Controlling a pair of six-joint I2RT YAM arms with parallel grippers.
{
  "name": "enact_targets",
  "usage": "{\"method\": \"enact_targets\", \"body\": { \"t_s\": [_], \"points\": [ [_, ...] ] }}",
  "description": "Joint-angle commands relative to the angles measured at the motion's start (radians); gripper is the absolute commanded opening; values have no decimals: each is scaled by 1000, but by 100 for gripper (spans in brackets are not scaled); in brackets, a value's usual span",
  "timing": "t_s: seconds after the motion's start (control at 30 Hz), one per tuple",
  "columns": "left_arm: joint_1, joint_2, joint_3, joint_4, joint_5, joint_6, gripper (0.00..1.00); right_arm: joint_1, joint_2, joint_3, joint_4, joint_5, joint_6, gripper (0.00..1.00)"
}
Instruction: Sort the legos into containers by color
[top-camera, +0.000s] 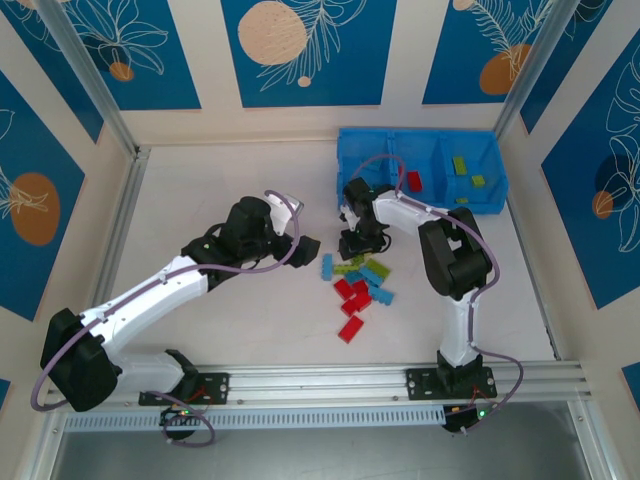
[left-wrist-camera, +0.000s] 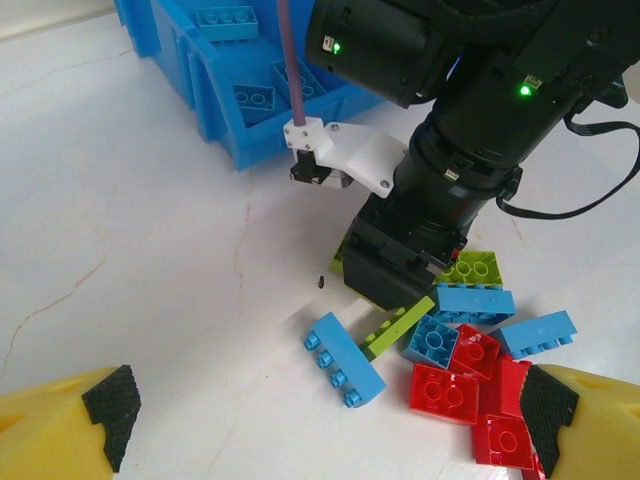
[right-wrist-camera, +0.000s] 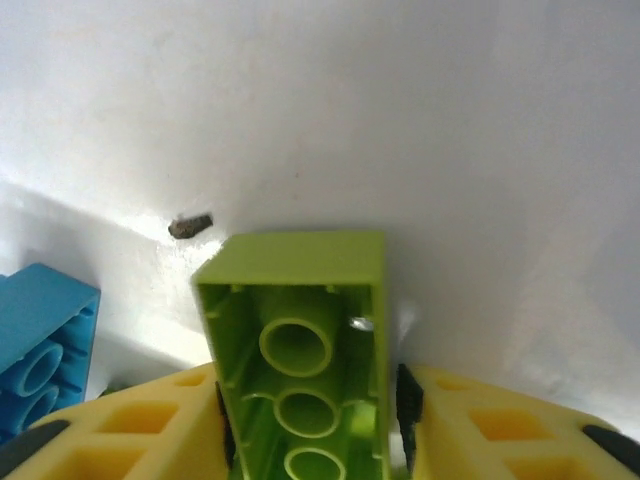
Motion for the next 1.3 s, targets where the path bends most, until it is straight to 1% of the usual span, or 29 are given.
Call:
{"method": "enact_targets", "body": {
  "t_s": [0.0, 0.1, 0.2, 0.33, 0.5, 0.6, 0.67, 0.73, 0.83, 0.97, 1.07, 1.17, 1.27],
  "points": [
    [0, 11, -8, 18, 5, -16, 99, -2, -1, 35, -22, 19, 46, 40],
    [-1, 18, 10, 11, 9, -18, 99, -9, -26, 30, -20, 20, 102, 35],
    [-1, 13, 28, 1, 6, -18, 99, -25, -89, 7, -1, 9, 174, 31],
    [0, 0, 29, -7, -9, -16, 99, -67, -217, -49, 38, -27, 268, 29],
    [-1, -5, 49, -19, -16, -11, 99, -141, -405, -93, 43, -48, 357, 27],
    [0, 7, 72, -15, -11, -10, 99, -230, -515, -111, 44, -80, 413, 27],
    [-1, 21, 95, -15, -2, -6, 99, -319, -574, -120, 59, -119, 455, 27],
    [-1, 36, 113, -11, 7, -6, 99, -407, -596, -115, 88, -160, 488, 27],
    [-1, 59, 126, 11, 23, -17, 99, -529, -553, -51, 105, -196, 520, 26],
    [-1, 100, 146, 37, 52, -36, 99, -655, -407, 56, 126, -220, 562, 26],
    [0, 131, 180, 24, 74, -39, 99, -716, -271, 155, 129, -236, 576, 26],
    [-1, 150, 205, 11, 73, -43, 99, -761, -146, 273, 114, -237, 591, 26],
    [-1, 157, 209, 2, 67, -60, 99, -807, -44, 381, 110, -250, 643, 26]
  ]
}}
